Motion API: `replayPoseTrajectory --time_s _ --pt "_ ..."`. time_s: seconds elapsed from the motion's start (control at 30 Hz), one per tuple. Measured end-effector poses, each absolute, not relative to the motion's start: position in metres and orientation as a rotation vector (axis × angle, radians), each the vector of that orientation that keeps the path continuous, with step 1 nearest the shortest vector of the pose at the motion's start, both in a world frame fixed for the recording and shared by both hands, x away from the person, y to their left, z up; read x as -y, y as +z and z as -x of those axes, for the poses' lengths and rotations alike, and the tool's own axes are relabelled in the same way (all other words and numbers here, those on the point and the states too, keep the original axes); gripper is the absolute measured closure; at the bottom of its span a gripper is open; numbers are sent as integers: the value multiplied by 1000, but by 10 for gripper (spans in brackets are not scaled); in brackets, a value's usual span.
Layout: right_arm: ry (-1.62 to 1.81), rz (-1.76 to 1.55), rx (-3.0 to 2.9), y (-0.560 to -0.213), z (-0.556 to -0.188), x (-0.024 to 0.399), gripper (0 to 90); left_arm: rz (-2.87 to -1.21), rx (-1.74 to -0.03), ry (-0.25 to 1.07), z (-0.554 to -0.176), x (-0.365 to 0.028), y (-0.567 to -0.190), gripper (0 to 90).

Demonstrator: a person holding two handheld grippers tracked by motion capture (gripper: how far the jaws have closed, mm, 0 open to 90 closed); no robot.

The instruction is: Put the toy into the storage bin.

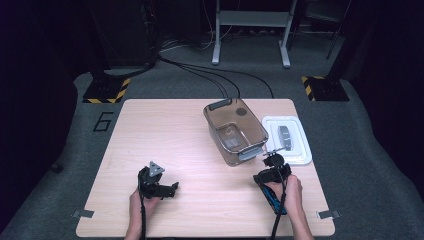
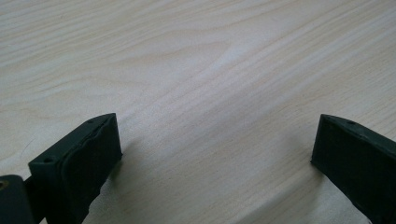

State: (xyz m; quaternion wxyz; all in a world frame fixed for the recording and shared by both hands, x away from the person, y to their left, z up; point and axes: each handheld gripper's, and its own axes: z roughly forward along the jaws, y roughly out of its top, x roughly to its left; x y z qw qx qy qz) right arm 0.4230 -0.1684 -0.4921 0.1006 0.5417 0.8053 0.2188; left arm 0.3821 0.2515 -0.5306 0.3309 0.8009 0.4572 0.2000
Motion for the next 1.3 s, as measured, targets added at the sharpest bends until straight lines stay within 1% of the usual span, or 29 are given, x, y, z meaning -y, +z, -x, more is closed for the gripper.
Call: replayPoseTrajectory --time_s 0.27,0.53,1.3 --pt "636 -1577 -2410 -492 -425 167 235 -2094 -1195 523 -382 -251 -531 12" --pt "653 -1578 -2387 -488 -422 168 242 -2094 -1195 523 -382 -251 -531 12" --pt "719 -1492 -2289 -427 -401 180 244 -2094 -1195 523 -382 -251 -531 12"
